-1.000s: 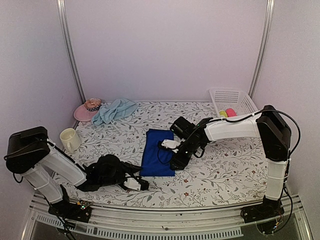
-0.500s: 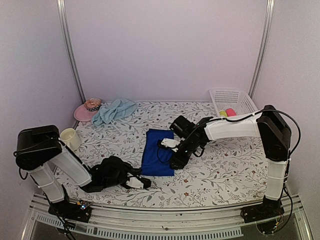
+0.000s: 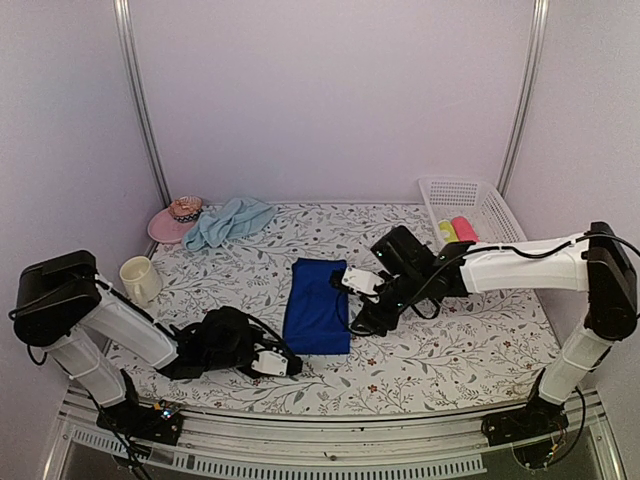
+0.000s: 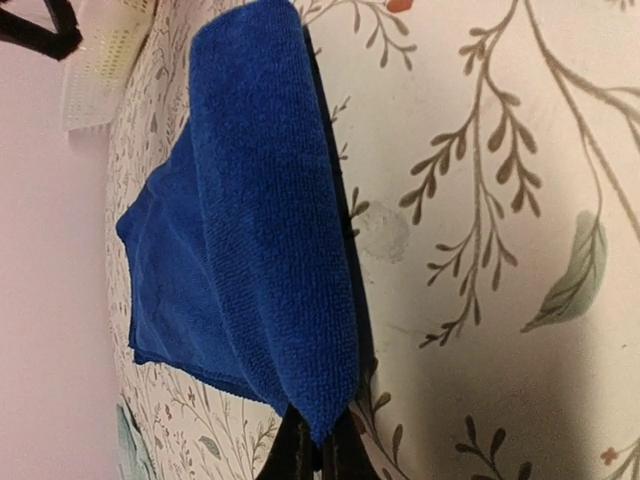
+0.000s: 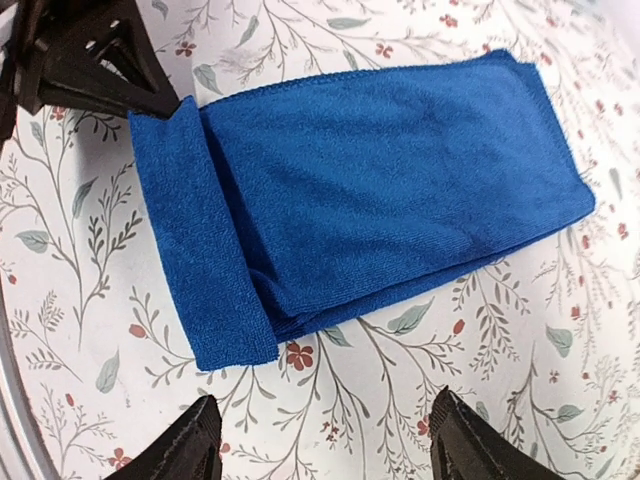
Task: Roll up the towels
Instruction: Roll the towel at the center of the board.
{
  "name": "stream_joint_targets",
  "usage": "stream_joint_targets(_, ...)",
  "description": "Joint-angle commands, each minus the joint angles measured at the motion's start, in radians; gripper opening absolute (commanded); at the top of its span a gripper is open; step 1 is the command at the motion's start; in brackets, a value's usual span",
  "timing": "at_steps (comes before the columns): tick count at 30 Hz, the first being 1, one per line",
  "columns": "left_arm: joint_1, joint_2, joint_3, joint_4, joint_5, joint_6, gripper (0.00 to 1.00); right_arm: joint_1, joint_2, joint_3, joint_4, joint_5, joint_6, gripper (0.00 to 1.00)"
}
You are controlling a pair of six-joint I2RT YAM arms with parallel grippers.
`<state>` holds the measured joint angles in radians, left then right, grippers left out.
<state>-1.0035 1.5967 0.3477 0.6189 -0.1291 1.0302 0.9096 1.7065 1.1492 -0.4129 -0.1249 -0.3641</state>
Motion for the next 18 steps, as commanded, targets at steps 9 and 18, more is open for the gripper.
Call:
stream_joint_targets(9, 0.034, -0.034, 0.071, -0.178, 0.104, -0.093, 0.0, 0.223, -0.208, -0.445, 0.563, 0.202, -0.239, 0.7)
stream_joint_targets(18, 0.063, -0.042, 0.112, -0.253, 0.141, -0.12, 0.0, 0.265, -0.008, -0.383, 0.608, 0.38, -0.303, 0.66)
